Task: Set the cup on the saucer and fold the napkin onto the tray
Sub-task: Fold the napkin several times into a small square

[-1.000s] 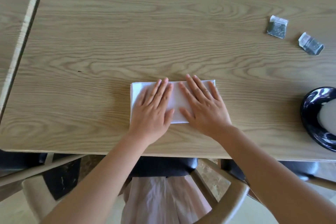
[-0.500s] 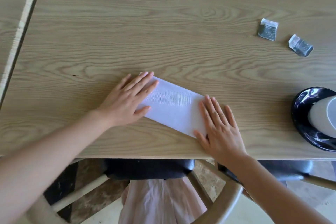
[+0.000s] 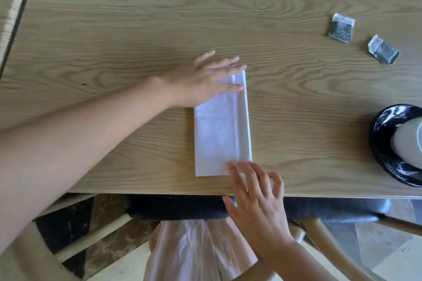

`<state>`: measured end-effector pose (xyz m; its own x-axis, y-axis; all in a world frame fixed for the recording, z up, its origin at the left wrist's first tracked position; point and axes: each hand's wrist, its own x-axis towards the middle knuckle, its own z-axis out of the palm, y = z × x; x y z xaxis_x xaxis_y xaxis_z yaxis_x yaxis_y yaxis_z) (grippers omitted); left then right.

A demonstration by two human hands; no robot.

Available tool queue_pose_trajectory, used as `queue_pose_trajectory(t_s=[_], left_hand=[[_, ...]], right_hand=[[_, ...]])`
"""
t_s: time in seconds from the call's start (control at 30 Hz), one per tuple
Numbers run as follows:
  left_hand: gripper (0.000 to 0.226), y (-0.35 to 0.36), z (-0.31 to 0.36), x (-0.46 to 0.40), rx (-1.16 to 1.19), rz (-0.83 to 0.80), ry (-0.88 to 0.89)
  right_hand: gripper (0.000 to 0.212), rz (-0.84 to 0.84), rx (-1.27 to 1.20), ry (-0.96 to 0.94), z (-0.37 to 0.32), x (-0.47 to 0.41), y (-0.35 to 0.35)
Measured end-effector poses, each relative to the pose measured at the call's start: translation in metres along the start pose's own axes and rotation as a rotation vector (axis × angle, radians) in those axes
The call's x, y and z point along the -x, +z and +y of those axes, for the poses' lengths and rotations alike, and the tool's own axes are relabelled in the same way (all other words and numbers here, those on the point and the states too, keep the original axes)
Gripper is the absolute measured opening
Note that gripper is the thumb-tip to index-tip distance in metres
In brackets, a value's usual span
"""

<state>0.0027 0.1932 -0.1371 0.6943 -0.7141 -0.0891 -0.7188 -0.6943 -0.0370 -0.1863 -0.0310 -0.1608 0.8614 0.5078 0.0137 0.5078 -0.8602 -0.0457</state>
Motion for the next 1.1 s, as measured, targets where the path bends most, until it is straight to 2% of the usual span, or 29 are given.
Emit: queue_pose_trajectory(t_s=[0.13, 0.23, 0.37, 0.47, 0.6, 0.7, 0.83, 0.93, 1.03, 1.1], left_hand=[[0.036, 0.006, 0.039, 0.027, 0.299, 0.264, -0.142], [0.031, 0.013, 0.048, 0.049, 0.482, 0.284, -0.265], [0.042, 0.025, 0.053, 0.07, 0.373, 0.166, -0.217], [0.047, 0.027, 0.059, 0.082, 0.274, 0.093, -0.257], [0.039, 0.024, 0.065, 0.085, 0.309, 0.189, -0.245], [0.035, 0.023, 0.068, 0.091, 0.435, 0.261, -0.279], [0.016, 0.024, 0.084, 0.102, 0.538, 0.387, -0.377], [0.027, 0.027, 0.093, 0.11, 0.672, 0.44, -0.371], [0.043, 0.027, 0.093, 0.119, 0.682, 0.338, -0.346], [0.045, 0.026, 0.095, 0.118, 0.662, 0.311, -0.368]], right_hand=[[0.048, 0.101, -0.068, -0.109, 0.005, -0.003, 0.004], [0.037, 0.164, -0.112, -0.169, 0.012, -0.006, 0.005], [0.028, 0.227, -0.189, -0.268, 0.02, -0.012, 0.005], [0.022, 0.285, -0.244, -0.326, 0.023, -0.014, 0.007], [0.021, 0.305, -0.288, -0.367, 0.023, -0.014, 0.007], [0.015, 0.294, -0.4, -0.33, 0.023, -0.017, -0.001], [0.011, 0.296, -0.596, -0.18, 0.023, -0.025, -0.02], [0.009, 0.317, -0.647, -0.112, 0.021, -0.031, -0.037], [0.007, 0.324, -0.683, -0.074, 0.021, -0.04, -0.052], [0.007, 0.329, -0.7, -0.069, 0.02, -0.048, -0.062]])
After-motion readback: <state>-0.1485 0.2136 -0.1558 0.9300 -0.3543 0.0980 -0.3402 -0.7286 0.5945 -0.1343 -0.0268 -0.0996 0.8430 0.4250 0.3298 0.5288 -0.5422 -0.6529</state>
